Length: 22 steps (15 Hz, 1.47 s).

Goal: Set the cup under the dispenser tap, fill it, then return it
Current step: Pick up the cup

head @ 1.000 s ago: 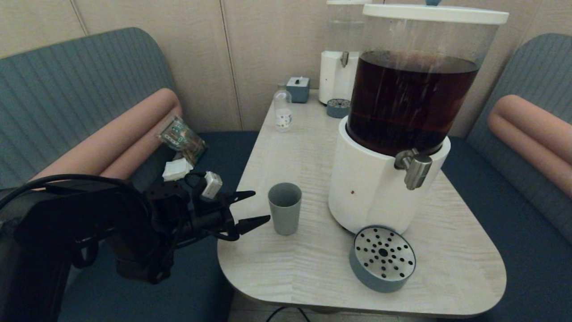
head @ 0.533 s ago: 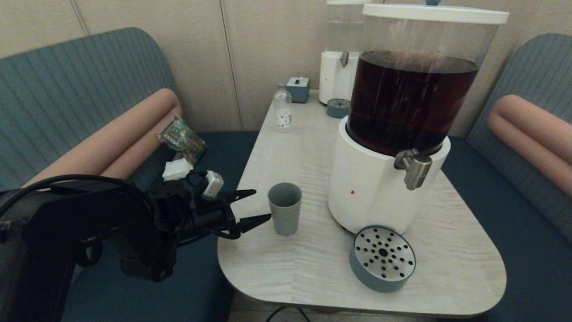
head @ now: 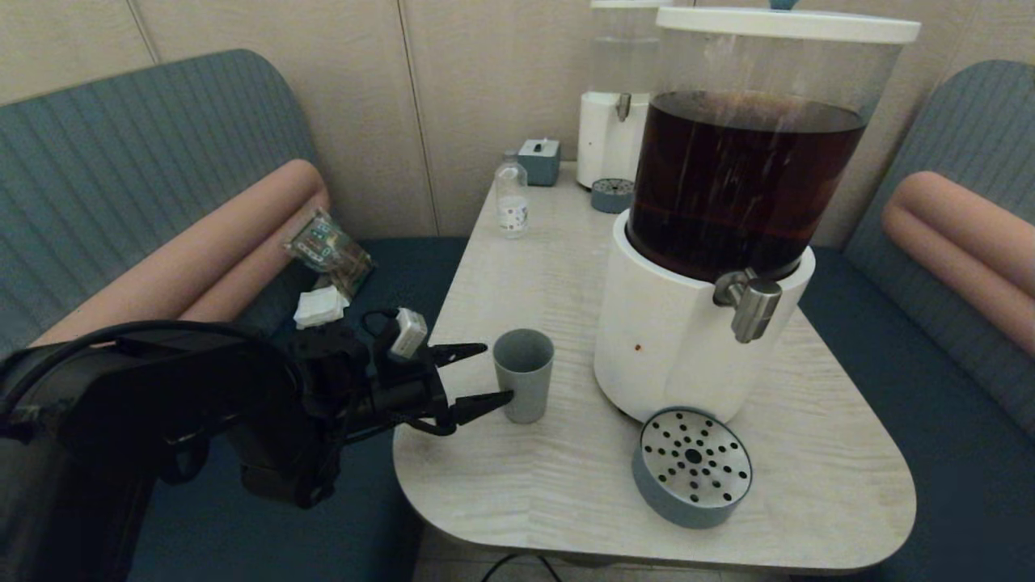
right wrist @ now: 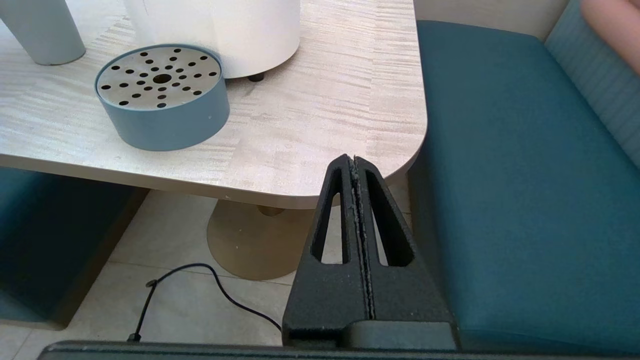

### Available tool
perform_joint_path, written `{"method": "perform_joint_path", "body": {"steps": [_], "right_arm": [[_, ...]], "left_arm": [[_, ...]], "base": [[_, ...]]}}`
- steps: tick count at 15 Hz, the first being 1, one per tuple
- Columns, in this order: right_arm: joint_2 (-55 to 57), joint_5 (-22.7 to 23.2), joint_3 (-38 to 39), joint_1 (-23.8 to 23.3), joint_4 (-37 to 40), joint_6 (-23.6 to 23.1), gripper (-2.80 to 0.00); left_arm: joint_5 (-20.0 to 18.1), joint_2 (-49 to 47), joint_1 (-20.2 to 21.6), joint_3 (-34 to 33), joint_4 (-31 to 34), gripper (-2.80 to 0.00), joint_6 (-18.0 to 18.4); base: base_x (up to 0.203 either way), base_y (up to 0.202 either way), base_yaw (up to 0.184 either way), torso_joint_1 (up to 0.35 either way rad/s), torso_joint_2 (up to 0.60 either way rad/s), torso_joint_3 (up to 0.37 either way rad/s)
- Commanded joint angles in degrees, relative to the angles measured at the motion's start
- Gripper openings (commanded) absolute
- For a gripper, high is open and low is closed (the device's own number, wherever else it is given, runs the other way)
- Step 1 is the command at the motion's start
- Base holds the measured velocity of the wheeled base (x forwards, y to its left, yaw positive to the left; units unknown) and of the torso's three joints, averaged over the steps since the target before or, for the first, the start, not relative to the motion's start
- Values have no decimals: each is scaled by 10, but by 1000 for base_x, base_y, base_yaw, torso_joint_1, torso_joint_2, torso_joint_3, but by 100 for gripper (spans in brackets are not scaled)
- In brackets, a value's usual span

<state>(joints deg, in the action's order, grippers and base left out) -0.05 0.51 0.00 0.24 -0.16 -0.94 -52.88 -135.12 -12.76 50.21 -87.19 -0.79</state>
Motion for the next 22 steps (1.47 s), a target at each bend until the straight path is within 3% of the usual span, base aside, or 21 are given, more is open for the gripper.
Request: {"method": "perform_joint_path", "body": {"steps": [1, 8, 16, 19, 20, 21, 22], "right_arm": [[0, 0, 1, 0, 0, 0, -280], [0, 0, 1, 0, 0, 0, -280], [0, 0, 1, 0, 0, 0, -280], [0, 0, 1, 0, 0, 0, -280], [0, 0, 1, 0, 0, 0, -280], [0, 0, 0, 0, 0, 0, -280], [0, 0, 1, 0, 0, 0, -280]], "left_arm": [[-2, -7, -5, 13, -5, 0, -3], [-5, -25, -17, 29, -5, 0, -5], [1, -81, -30, 131, -5, 0, -19], [3, -82, -34, 134, -5, 0, -20], [8, -79, -34, 136, -5, -191, -24], [9, -74, -34, 133, -5, -280, -29], [10, -66, -34, 130, -5, -280, -30]], "base": [[0, 0, 0, 0, 0, 0], [0, 0, 0, 0, 0, 0], [0, 0, 0, 0, 0, 0], [0, 0, 0, 0, 0, 0], [0, 0, 0, 0, 0, 0], [0, 0, 0, 0, 0, 0], [0, 0, 0, 0, 0, 0]]}}
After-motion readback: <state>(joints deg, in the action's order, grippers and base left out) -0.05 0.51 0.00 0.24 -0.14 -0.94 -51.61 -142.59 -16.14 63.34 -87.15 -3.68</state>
